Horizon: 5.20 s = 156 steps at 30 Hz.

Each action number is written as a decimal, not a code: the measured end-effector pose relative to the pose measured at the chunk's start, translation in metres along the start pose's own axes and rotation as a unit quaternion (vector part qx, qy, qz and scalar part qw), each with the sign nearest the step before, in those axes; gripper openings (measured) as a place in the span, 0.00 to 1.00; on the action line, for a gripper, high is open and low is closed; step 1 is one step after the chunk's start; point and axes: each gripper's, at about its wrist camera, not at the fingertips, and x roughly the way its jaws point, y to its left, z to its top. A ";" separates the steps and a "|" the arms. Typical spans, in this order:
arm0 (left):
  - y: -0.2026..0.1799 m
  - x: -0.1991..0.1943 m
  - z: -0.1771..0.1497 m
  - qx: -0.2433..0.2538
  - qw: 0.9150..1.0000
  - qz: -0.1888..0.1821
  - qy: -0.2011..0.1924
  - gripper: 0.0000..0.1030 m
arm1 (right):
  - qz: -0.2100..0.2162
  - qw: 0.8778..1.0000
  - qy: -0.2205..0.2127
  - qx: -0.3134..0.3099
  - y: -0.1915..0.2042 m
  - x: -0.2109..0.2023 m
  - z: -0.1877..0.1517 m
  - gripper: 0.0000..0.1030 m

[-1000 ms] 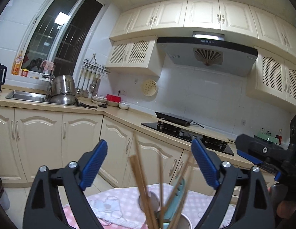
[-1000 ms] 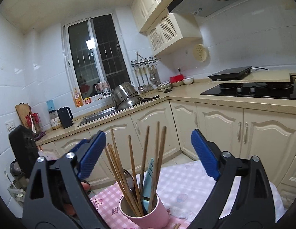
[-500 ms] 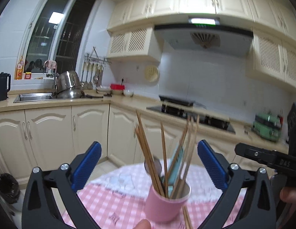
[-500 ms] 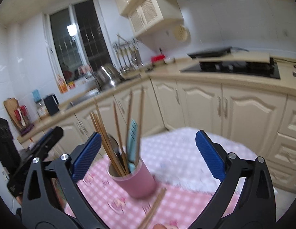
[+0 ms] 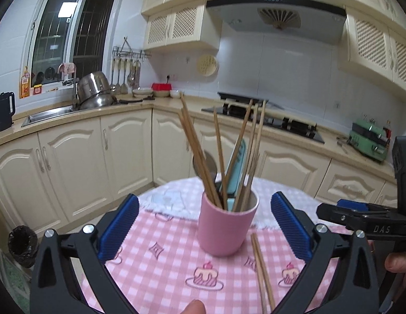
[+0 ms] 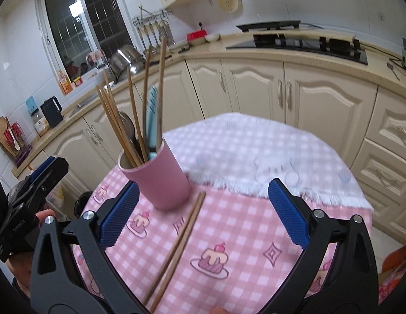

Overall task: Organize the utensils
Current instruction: 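Move both open tools back down toward the last loose chopsticks, then grasp one chopstick with the left tool while the right tool grasps another, then lift both held chopsticks up over the pink cup, then open both tools to drop the chopsticks into the pink cup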

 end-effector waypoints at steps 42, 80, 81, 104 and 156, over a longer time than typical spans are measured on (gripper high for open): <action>-0.005 0.057 -0.076 0.005 0.977 0.015 0.214 0.96 | -0.093 0.971 0.185 -0.116 0.042 0.085 -0.083 0.76; -0.090 0.106 -0.089 0.143 0.939 -0.115 0.292 0.04 | 0.002 0.982 0.170 -0.083 -0.014 0.060 -0.059 0.06; -0.090 0.101 -0.087 0.136 0.942 -0.116 0.284 0.04 | 0.006 0.984 0.159 -0.077 -0.016 0.053 -0.060 0.06; -0.017 0.008 -0.001 -0.010 0.996 -0.080 0.029 0.04 | 0.119 0.989 -0.069 -0.044 0.014 -0.031 -0.001 0.06; -0.010 0.098 0.070 -0.092 0.975 -0.068 -0.189 0.05 | 0.150 0.972 -0.158 -0.091 0.060 0.034 0.115 0.06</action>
